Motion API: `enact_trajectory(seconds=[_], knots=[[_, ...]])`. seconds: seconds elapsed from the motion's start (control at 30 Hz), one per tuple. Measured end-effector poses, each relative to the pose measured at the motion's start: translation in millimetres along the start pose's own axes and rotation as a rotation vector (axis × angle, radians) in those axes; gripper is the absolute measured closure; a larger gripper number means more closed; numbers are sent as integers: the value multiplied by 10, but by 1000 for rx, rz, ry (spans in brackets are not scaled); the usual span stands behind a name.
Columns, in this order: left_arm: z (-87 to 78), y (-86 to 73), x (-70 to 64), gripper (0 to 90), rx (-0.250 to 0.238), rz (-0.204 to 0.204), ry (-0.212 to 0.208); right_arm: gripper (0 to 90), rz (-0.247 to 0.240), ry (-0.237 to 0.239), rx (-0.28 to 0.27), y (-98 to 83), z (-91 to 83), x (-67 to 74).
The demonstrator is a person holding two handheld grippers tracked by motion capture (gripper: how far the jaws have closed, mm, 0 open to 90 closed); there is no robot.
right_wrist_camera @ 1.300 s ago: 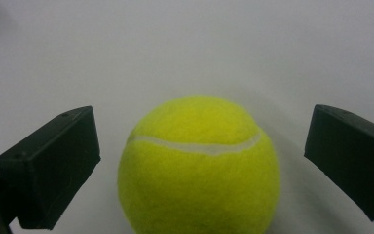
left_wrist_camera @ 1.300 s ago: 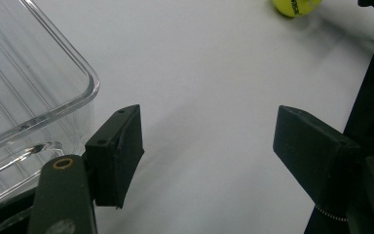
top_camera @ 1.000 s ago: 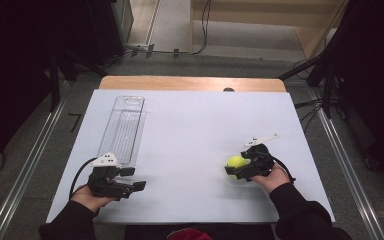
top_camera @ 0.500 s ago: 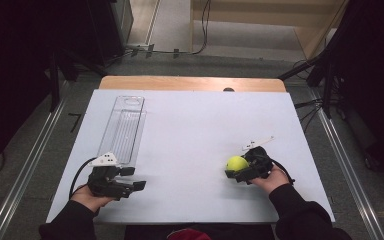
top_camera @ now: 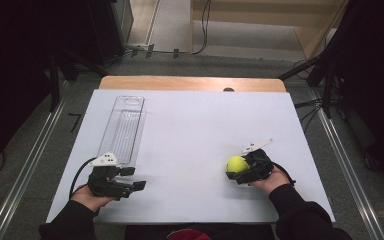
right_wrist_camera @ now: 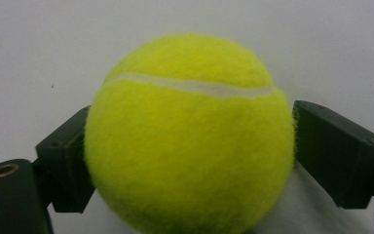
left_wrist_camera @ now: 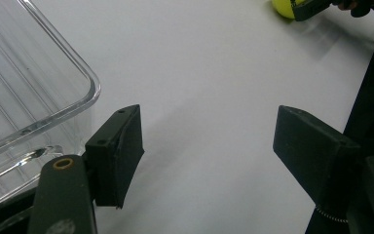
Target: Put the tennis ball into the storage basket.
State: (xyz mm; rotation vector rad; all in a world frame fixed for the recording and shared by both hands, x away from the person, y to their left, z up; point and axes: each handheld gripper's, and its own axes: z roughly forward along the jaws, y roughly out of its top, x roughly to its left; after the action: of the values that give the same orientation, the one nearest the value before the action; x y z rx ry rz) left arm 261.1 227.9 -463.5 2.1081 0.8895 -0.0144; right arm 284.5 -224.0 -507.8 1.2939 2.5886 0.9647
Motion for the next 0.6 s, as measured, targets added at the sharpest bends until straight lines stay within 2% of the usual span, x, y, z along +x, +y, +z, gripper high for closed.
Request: enact_trajectory(seconds=[0.03, 0.1, 0.2, 0.6], knots=[[0, 0, 2, 271, 0, 0, 0, 141, 5, 10, -9, -2, -2, -6], [1, 0, 1, 271, -1, 0, -1, 232, -15, 55, -20, -3, -11, -14], [0, 0, 0, 271, -1, 1, -1, 233, -24, 47, -19, -2, -8, 11], [3, -1, 6, 271, -1, 0, -2, 237, -21, 65, -13, 14, -10, -16]])
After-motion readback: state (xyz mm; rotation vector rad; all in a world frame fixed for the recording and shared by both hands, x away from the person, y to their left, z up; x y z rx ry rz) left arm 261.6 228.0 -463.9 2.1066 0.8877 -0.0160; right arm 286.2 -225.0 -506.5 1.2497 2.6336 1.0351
